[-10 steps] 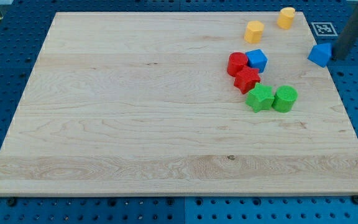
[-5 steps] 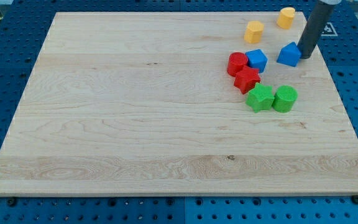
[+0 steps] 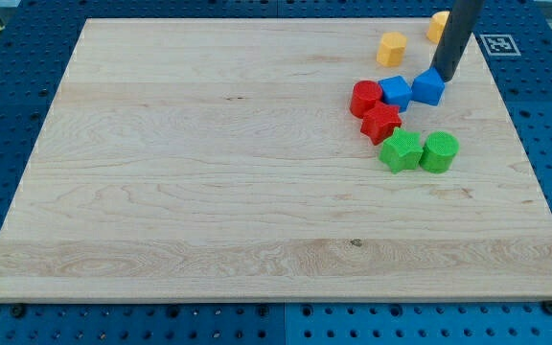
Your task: Slide blue triangle towards blue cube
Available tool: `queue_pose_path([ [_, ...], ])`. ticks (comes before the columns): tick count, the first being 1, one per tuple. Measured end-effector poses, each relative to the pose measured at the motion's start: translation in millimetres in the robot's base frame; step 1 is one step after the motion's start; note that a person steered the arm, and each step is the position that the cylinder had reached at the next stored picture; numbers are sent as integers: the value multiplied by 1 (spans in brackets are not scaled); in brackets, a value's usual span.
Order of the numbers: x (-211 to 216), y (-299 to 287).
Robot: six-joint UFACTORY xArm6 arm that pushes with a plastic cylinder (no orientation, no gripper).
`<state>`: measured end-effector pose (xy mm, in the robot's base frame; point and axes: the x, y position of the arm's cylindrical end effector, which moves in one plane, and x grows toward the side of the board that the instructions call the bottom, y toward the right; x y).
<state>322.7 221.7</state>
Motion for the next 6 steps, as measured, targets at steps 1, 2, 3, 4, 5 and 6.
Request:
queue_pose_path([
  [1,4,0],
  [2,7,0],
  [3,7,0],
  [4,8,0],
  [5,7,0],
  [6,-14,0],
])
